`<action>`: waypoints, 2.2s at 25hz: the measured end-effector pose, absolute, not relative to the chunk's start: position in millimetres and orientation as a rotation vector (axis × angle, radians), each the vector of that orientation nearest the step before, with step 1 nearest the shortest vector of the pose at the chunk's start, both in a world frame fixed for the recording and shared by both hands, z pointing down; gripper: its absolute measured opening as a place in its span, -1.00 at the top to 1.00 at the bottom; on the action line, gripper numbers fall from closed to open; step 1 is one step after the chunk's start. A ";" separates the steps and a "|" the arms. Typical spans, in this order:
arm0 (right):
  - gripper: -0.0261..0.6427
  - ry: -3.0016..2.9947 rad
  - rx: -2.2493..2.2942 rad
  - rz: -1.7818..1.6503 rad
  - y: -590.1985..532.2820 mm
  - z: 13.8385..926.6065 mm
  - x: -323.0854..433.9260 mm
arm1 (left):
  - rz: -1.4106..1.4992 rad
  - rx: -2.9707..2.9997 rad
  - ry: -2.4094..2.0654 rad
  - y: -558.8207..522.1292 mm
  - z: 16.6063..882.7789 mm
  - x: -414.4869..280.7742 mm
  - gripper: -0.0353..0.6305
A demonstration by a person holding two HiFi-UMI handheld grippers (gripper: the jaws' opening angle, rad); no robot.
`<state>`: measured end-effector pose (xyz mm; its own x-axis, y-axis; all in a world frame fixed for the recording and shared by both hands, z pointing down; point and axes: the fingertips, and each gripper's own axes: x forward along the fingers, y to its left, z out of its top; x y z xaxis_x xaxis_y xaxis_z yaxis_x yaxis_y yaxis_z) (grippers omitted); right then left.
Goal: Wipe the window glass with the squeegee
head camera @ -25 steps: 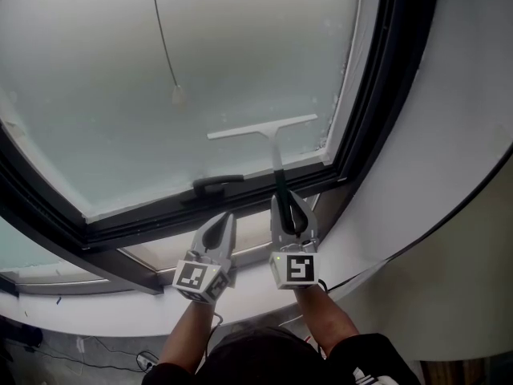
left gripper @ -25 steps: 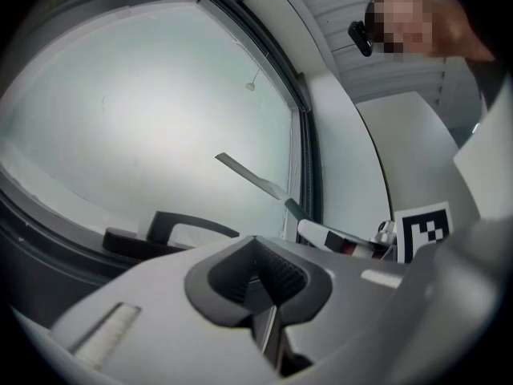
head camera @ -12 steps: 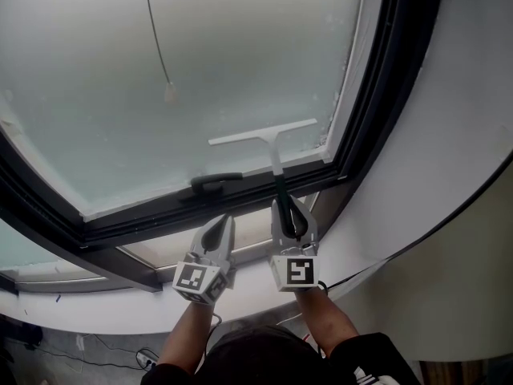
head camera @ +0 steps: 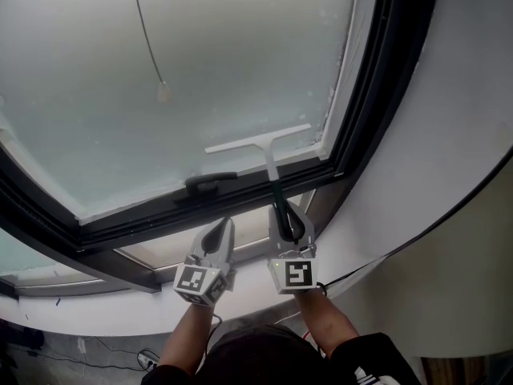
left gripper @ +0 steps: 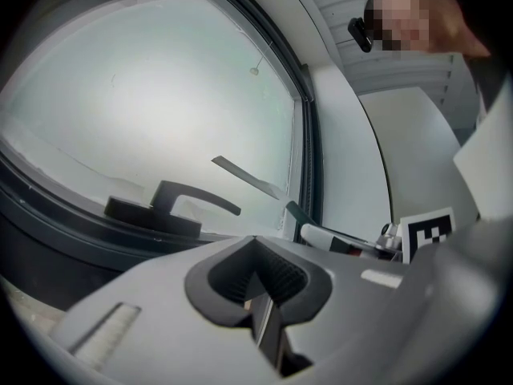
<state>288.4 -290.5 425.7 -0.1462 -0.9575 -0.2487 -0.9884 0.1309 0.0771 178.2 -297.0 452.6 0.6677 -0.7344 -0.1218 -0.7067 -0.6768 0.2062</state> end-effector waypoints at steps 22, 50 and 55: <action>0.63 2.292 -2.005 0.256 -286.1 457.2 291.0 | -0.268 2.733 -1.164 -300.7 461.8 180.4 0.90; 0.63 1.870 -1.702 0.732 -335.0 96.6 348.1 | -0.627 3.130 -0.870 -307.0 274.8 238.7 0.90; 0.63 1.856 -1.680 0.769 -341.7 65.2 358.4 | -0.604 3.156 -0.889 -306.6 273.8 245.8 0.90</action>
<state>358.4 -341.7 65.2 -0.0983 -0.7019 -0.7054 -0.9952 0.0708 0.0681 245.8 -306.6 273.8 0.7940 -0.4658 -0.3907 -0.5350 -0.8406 -0.0850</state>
